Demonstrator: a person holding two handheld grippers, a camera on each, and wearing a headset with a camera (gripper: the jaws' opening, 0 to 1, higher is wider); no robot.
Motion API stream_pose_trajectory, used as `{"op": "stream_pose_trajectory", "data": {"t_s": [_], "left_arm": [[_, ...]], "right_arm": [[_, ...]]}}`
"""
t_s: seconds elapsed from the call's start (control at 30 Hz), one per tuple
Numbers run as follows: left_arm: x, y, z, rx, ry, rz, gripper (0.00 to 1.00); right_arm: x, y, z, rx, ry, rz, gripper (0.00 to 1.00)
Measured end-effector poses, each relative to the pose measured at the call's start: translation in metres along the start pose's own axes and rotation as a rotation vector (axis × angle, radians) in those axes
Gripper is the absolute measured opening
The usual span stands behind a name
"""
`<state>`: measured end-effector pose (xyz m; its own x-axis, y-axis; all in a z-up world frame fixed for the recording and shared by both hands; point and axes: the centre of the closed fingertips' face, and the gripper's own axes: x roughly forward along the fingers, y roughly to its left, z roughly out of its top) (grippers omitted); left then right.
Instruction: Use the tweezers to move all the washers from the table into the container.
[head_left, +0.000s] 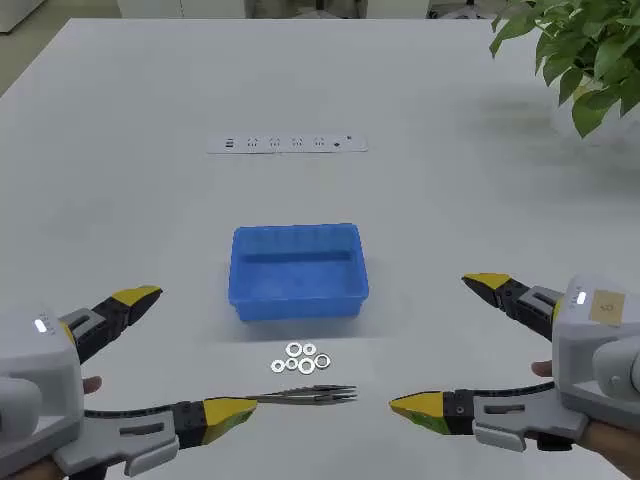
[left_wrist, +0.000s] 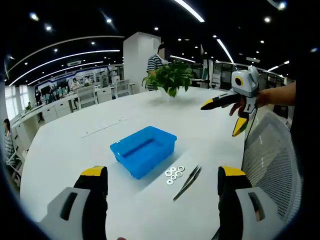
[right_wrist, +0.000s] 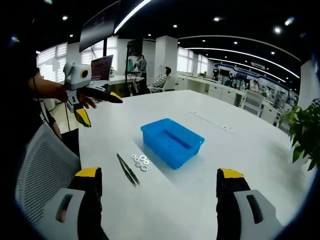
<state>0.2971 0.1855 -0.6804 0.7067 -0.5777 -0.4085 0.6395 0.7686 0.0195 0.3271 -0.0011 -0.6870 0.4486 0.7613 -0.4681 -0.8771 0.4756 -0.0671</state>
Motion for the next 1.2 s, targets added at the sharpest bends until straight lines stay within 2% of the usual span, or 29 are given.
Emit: {"op": "stream_pose_trajectory", "data": {"t_s": [0.67,1.2], "left_arm": [[0.0001,0.0027,-0.0048,0.002,0.003,-0.01,0.97],[0.002,-0.0017,-0.0024,0.007,0.006,-0.016,0.96]], "right_arm": [[0.0006,0.0005,0.0003,-0.001,0.0,0.002,0.96],[0.0,-0.0012,0.0003,-0.002,-0.001,0.0,0.96]]}}
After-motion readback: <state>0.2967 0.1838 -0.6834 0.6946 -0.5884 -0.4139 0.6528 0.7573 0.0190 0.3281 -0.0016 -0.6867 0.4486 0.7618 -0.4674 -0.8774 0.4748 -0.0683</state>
